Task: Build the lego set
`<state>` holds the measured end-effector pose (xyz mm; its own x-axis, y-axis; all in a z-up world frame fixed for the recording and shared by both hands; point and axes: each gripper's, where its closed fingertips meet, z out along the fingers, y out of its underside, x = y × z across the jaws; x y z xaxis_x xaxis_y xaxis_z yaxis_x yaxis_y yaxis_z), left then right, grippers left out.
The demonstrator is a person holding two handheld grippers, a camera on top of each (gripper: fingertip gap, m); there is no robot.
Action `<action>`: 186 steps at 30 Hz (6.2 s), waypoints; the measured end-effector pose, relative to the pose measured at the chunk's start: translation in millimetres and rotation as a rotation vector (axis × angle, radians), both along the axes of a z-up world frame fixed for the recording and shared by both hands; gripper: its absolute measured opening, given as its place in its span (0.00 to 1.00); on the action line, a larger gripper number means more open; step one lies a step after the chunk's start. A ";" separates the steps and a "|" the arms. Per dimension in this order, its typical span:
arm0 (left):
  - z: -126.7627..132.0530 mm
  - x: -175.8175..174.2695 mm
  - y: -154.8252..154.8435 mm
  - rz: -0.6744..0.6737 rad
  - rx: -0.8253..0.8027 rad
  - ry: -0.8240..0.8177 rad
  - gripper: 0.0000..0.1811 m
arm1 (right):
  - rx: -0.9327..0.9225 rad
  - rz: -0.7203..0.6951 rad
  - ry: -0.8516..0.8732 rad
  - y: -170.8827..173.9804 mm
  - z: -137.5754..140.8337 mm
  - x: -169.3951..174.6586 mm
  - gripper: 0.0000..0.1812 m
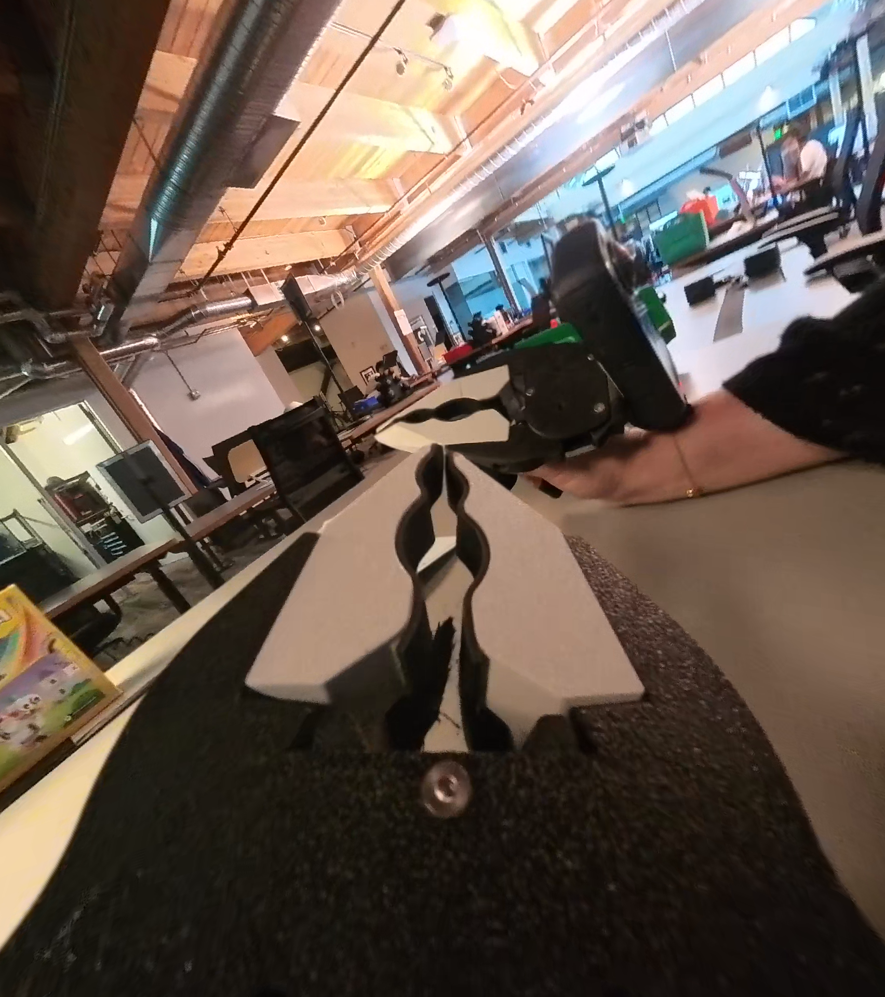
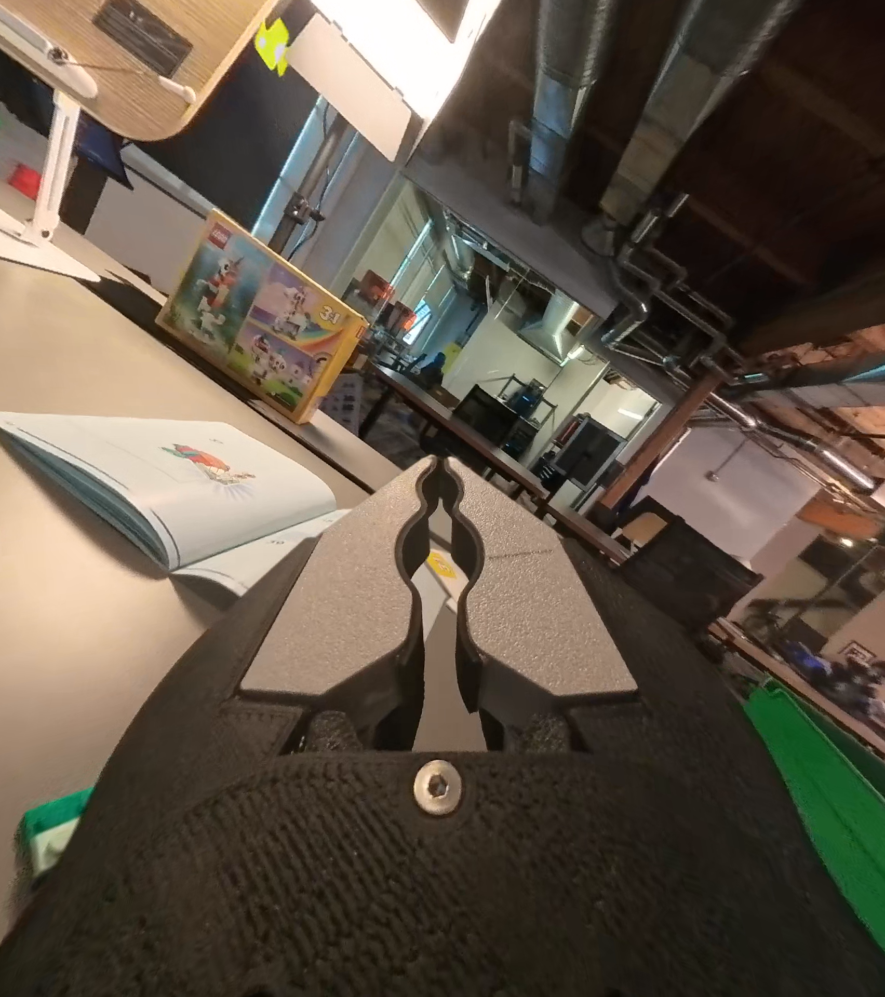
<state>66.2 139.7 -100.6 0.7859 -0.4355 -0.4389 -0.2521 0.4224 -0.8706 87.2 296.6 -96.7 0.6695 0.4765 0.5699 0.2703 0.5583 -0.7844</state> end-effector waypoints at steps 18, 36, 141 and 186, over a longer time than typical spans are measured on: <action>4.8 -16.9 -2.7 -0.033 -0.038 0.002 0.00 | -0.013 0.202 -0.007 -30.0 2.7 -7.5 0.00; -16.6 -10.1 3.4 -0.036 -0.102 0.075 0.00 | -0.142 0.227 0.104 -15.2 0.9 0.9 0.00; 52.8 -125.3 -103.6 0.117 -0.090 -0.185 0.00 | -0.051 0.040 -0.080 3.7 -18.4 0.2 0.00; 54.1 -408.6 -181.0 1.112 -0.146 -0.289 0.00 | -0.072 -0.165 -0.096 34.4 -22.4 30.3 0.00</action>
<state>-342.5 -41.3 -46.5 0.8294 0.5277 -0.1833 -0.2054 -0.0171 -0.9785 117.5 330.9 -119.1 0.6861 0.4064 0.6034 0.4292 0.4436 -0.7868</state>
